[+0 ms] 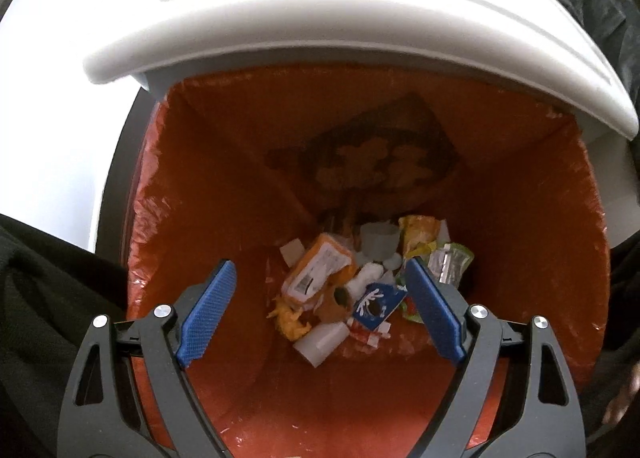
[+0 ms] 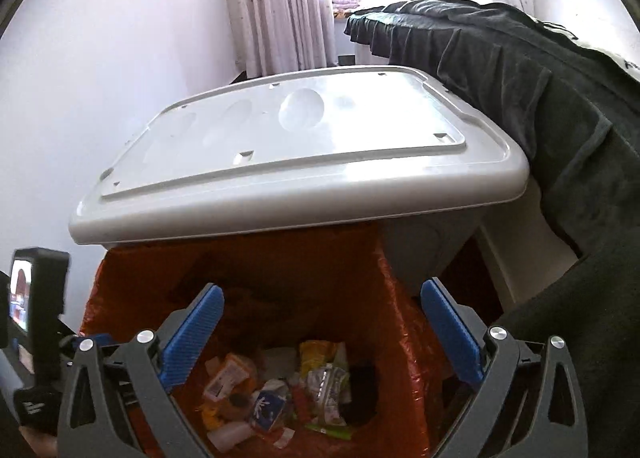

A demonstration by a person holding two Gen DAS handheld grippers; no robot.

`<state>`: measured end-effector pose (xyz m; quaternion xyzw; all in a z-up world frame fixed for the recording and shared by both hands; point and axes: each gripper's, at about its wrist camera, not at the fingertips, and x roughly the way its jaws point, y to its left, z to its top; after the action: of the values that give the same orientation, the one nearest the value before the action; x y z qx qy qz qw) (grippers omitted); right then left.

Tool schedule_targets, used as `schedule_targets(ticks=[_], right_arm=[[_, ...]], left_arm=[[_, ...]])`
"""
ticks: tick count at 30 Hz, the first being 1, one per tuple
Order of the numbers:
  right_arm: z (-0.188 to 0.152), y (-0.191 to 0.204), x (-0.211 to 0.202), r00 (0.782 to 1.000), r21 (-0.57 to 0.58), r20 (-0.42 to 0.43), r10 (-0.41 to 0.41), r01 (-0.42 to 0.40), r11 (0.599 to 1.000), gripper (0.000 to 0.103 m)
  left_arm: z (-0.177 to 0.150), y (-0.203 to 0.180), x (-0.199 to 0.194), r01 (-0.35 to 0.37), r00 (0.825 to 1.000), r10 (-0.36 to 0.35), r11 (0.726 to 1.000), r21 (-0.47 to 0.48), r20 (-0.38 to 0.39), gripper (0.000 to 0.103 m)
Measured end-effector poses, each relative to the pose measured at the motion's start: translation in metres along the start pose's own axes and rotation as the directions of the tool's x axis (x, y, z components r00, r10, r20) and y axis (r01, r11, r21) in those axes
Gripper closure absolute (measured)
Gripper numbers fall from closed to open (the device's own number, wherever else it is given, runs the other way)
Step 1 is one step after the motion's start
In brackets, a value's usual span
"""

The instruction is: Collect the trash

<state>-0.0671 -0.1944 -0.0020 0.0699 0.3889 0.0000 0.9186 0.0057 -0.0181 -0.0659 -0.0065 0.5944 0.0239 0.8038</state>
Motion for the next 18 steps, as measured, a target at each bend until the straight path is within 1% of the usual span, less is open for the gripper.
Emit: schedule_targets(ticks=[4,9,14,18], right_arm=[[-0.002,0.005,0.005,0.999,-0.034,-0.011,-0.036,0.036,0.999,0.005],[-0.005,0.009,0.005,0.999,-0.067,-0.016,-0.037,0.035,0.997,0.006],[-0.004,0.008,0.005,0.999,-0.057,-0.015,-0.034,0.033,0.998,0.006],[-0.004,0.009,0.005,0.999,-0.061,-0.014,-0.036,0.035,0.998,0.006]], left_arm=[[0.004,0.0,-0.01,-0.009,0.999,0.008,1.0,0.006,0.036,0.019],[0.007,0.001,-0.021,0.005,0.998,-0.006,1.0,0.009,0.067,0.019],[0.007,0.005,-0.026,0.03,0.997,-0.03,1.0,0.003,0.075,0.019],[0.007,0.009,-0.028,0.032,0.997,-0.031,0.999,-0.013,0.076,0.019]])
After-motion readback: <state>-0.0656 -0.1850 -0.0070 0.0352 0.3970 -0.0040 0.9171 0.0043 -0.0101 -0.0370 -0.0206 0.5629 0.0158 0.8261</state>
